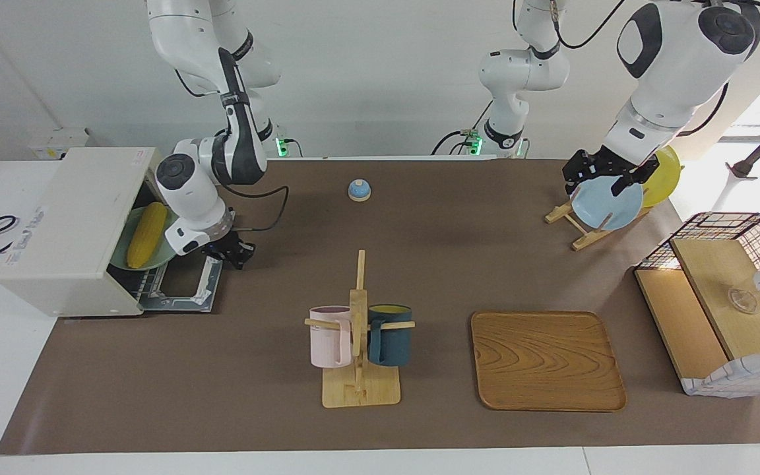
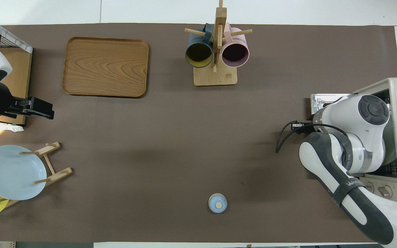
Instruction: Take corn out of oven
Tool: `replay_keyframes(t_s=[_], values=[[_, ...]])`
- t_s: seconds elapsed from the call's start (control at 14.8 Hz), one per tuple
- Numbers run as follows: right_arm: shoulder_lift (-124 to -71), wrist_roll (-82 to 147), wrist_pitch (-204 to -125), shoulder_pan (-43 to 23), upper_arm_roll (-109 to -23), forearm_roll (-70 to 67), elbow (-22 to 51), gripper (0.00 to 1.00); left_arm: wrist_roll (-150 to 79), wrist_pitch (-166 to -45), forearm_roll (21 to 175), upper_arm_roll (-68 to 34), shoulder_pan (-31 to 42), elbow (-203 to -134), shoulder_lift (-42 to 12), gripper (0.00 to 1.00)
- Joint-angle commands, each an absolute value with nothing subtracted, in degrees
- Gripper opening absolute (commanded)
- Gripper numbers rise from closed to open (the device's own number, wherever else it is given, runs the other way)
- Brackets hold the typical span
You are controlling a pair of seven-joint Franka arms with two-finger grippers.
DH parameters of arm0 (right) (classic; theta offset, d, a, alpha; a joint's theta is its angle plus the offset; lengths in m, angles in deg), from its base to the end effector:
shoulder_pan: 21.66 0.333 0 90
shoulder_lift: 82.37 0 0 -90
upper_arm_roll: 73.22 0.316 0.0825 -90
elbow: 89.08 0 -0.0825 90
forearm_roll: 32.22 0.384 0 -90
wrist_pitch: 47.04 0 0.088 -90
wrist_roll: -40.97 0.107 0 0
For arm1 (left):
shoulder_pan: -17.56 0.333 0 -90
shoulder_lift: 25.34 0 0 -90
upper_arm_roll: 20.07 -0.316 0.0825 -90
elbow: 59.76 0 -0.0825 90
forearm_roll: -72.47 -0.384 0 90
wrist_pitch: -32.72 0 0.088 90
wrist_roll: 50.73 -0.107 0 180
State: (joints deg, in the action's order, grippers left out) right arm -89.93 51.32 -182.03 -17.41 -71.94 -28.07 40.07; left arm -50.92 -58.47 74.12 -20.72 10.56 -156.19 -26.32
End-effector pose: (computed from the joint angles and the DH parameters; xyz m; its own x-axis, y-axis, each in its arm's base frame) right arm 0.5289 0.0522 0.3029 0.9901 -0.1348 -0.0403 -0.1366 -0.9896 -0.0461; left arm 0.5433 -0.0635 0.5828 0.9908 -0.1130 -0.0742 -0.1111 -0.9934 0.0291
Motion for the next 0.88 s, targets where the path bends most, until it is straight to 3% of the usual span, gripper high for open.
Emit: replay_keyframes(t_s=[0.0,0.2,0.34,0.41,0.61,0.81], values=[[-88.53,53.80,-172.60,-15.25,-72.43,-27.03,34.61,0.00,-51.43,-58.42,74.14,-20.51,11.06,-155.91,-26.66,1.00],[-85.02,54.42,-161.59,-16.12,-72.95,-28.61,30.72,0.03,-51.43,-58.42,74.14,-20.51,11.06,-155.91,-26.66,1.00],[-82.73,55.21,-158.59,-19.00,-72.96,-32.46,30.72,0.46,-51.43,-58.42,74.14,-20.51,11.06,-155.91,-26.66,1.00],[-82.20,55.30,-157.53,-20.24,-72.78,-34.74,30.80,0.54,-51.43,-58.42,74.14,-20.51,11.06,-155.91,-26.66,1.00],[-81.40,53.20,-158.48,-24.02,-72.69,-37.84,32.91,0.58,-51.43,-58.42,74.14,-20.51,11.06,-155.91,-26.66,1.00],[-81.40,47.57,-159.45,-25.08,-72.78,-38.72,33.09,0.69,-51.43,-58.42,74.14,-20.51,11.06,-155.91,-26.66,1.00]])
